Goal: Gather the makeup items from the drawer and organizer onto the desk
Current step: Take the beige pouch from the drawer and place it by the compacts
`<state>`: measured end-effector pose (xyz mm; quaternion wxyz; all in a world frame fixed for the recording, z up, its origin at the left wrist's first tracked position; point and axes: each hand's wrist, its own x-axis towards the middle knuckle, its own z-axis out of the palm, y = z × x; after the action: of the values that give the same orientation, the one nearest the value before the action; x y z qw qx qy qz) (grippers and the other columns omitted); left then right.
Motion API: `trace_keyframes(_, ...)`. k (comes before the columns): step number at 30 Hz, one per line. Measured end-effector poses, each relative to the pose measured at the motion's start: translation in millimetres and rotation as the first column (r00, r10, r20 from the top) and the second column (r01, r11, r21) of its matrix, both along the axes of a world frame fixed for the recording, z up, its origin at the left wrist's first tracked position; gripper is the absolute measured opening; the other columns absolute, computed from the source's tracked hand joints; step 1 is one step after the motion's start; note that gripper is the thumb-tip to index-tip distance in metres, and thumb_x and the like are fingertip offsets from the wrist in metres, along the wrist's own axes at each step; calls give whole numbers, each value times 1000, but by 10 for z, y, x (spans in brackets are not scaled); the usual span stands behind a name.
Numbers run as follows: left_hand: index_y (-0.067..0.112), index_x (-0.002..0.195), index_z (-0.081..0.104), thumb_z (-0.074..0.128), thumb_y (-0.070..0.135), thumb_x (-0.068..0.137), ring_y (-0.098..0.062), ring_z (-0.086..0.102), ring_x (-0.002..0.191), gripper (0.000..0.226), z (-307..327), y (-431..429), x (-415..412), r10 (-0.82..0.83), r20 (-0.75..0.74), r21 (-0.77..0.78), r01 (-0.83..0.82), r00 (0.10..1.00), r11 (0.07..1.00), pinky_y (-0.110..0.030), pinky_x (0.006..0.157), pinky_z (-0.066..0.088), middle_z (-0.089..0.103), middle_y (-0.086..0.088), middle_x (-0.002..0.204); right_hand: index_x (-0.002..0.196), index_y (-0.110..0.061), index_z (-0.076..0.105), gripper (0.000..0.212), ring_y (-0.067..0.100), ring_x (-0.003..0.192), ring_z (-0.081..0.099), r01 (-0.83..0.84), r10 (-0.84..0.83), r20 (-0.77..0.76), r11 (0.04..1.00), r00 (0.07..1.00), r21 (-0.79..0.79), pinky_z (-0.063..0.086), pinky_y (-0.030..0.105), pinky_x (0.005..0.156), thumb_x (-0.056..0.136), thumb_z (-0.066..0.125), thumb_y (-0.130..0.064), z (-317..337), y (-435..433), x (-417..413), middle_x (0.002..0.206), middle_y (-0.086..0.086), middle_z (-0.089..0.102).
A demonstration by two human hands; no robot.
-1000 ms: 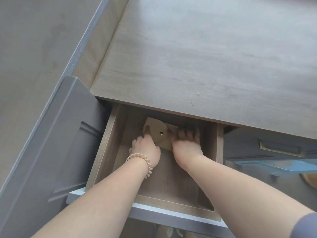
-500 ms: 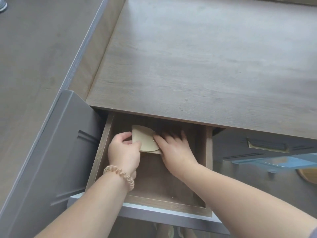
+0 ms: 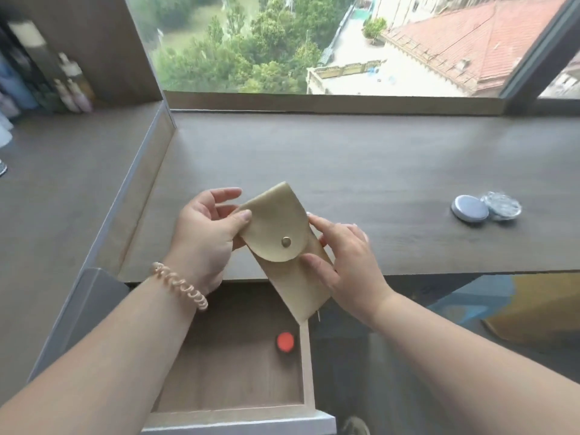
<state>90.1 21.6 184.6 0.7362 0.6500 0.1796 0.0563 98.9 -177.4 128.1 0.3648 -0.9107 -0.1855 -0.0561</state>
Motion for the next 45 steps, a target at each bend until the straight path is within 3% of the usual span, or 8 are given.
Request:
trace_keyframes(6, 13, 95, 58, 64, 10, 87, -19, 64, 76, 10, 287, -942, 291, -28, -57, -258, 12, 998, 966, -27, 55, 57, 64, -8, 91, 129, -47, 43, 53, 6, 73, 47, 129, -112, -83, 964, 990, 231, 41, 18, 74, 87, 62, -21, 381, -801, 46, 84, -15, 48)
trace_keyframes(10, 19, 97, 60, 61, 27, 89, -25, 62, 72, 11, 200, -1791, 362, -262, -142, -19, 262, 955, 965, -33, 60, 54, 66, -6, 89, 122, -48, 48, 48, 6, 68, 46, 260, -239, -104, 913, 965, 313, 41, 16, 70, 87, 63, -19, 426, -1446, 106, 82, -9, 48)
trace_keyframes(16, 21, 111, 55, 65, 9, 82, -26, 66, 70, 32, -218, -3519, 527, -444, -216, 156, 480, 870, 863, -39, 63, 57, 62, -8, 77, 123, -39, 53, 44, 11, 74, 54, 415, -369, -191, 809, 910, 415, 47, 24, 73, 87, 63, -17, 237, -2970, 381, 88, -2, 56)
trace_keyframes(27, 31, 92, 58, 66, 27, 58, -26, 70, 84, 35, -794, -5876, 1257, -295, -322, 118, 347, 900, 930, -49, 77, 58, 70, -8, 88, 114, -34, 57, 37, 7, 73, 57, 492, -342, -409, 795, 846, 355, 46, 13, 62, 86, 64, -10, -231, -5333, 1187, 90, -5, 60)
trace_keyframes(35, 19, 121, 54, 57, 2, 77, -22, 67, 74, 46, -899, -6472, 1562, -256, -347, 200, 338, 902, 919, -36, 70, 58, 67, -3, 81, 112, -28, 62, 33, 14, 77, 59, 590, -425, -454, 739, 783, 326, 53, 35, 77, 86, 62, -8, -569, -5809, 1722, 88, -6, 63)
trace_keyframes(39, 24, 124, 52, 57, 8, 82, -9, 56, 65, 45, -997, -6584, 1656, -226, -343, 347, 346, 912, 871, -19, 57, 47, 56, 7, 75, 111, -31, 62, 32, 18, 87, 61, 591, -454, -436, 766, 777, 254, 52, 40, 85, 85, 61, -13, -771, -5892, 1889, 99, 1, 62)
trace_keyframes(43, 22, 133, 45, 54, 13, 83, -15, 56, 96, 52, -1165, -6662, 1728, -230, -375, 484, 401, 898, 778, -28, 86, 45, 59, 3, 101, 117, -26, 62, 32, 21, 98, 58, 559, -478, -378, 818, 793, 138, 46, 34, 90, 87, 59, -13, -881, -5904, 1962, 108, 0, 55)
trace_keyframes(45, 26, 137, 39, 52, 25, 84, -20, 43, 118, 55, -1229, -6685, 1698, -202, -420, 662, 451, 885, 599, -34, 99, 35, 52, 2, 124, 120, -25, 60, 34, 22, 109, 53, 529, -505, -296, 849, 811, 0, 38, 37, 98, 87, 59, -16, -903, -5891, 1978, 114, 0, 55)
